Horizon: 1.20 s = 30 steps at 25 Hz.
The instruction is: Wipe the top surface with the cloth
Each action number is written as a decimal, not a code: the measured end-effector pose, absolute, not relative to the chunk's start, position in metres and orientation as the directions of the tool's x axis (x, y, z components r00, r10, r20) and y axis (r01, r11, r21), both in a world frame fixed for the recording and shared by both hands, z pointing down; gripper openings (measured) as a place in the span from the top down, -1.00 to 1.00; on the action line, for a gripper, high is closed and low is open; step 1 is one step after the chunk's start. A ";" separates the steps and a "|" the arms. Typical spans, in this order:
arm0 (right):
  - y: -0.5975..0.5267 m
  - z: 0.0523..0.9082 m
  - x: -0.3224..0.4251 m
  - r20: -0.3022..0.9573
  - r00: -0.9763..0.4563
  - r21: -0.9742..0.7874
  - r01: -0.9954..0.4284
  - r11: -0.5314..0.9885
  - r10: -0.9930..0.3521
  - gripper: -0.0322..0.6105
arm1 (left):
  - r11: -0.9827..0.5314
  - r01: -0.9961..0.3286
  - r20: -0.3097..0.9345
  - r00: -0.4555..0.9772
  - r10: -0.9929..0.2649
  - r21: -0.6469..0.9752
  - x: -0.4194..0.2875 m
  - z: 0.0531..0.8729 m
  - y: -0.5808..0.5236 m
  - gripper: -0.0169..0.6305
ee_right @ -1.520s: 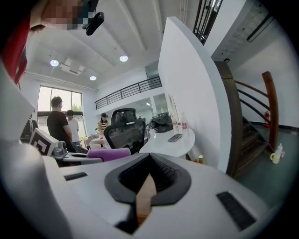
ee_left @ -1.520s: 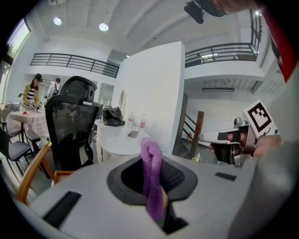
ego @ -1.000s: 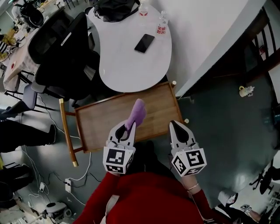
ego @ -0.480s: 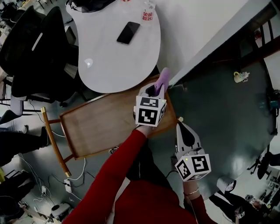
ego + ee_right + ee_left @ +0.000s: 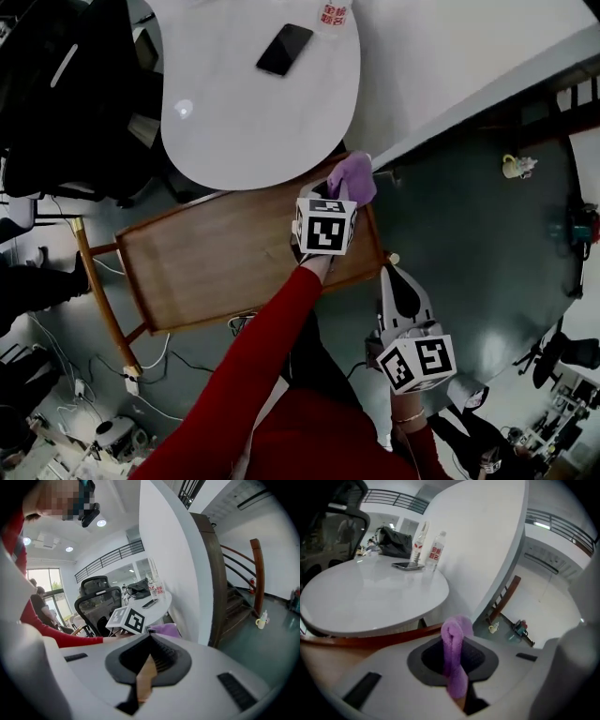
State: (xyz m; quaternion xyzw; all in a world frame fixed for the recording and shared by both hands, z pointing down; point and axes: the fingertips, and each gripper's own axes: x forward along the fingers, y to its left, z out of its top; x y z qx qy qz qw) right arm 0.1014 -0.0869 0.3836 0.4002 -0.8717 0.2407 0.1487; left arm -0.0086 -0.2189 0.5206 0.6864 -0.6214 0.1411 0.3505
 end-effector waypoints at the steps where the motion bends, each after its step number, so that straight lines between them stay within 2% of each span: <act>1: -0.089 0.383 0.095 0.452 -0.648 -0.301 -0.758 0.579 -0.613 0.87 | 0.050 -0.949 0.632 0.168 -0.757 0.312 -0.020 0.523 -0.214 0.78; 7: -0.103 0.388 0.056 0.461 -0.726 -0.298 -0.668 0.682 -0.510 0.86 | 0.262 -0.911 0.676 0.025 -0.736 0.319 -0.108 0.530 -0.166 0.78; 11: -0.105 0.396 0.010 0.462 -0.785 -0.312 -0.579 0.753 -0.413 0.86 | 0.423 -0.864 0.693 -0.128 -0.709 0.273 -0.193 0.536 -0.114 0.78; 15: -0.094 0.388 -0.028 0.450 -0.838 -0.321 -0.475 0.819 -0.310 0.86 | 0.584 -0.788 0.707 -0.299 -0.640 0.196 -0.273 0.526 -0.048 0.78; 20: -0.088 0.398 -0.072 0.455 -0.864 -0.329 -0.390 0.860 -0.217 0.86 | 0.714 -0.695 0.730 -0.443 -0.521 0.088 -0.356 0.537 0.017 0.78; 25: -0.079 0.407 -0.095 0.475 -0.866 -0.334 -0.343 0.878 -0.157 0.86 | 0.792 -0.608 0.721 -0.569 -0.395 -0.046 -0.403 0.529 0.068 0.78; 30: -0.073 0.405 -0.106 0.474 -0.871 -0.331 -0.311 0.891 -0.128 0.86 | 0.821 -0.559 0.707 -0.627 -0.328 -0.115 -0.408 0.525 0.086 0.79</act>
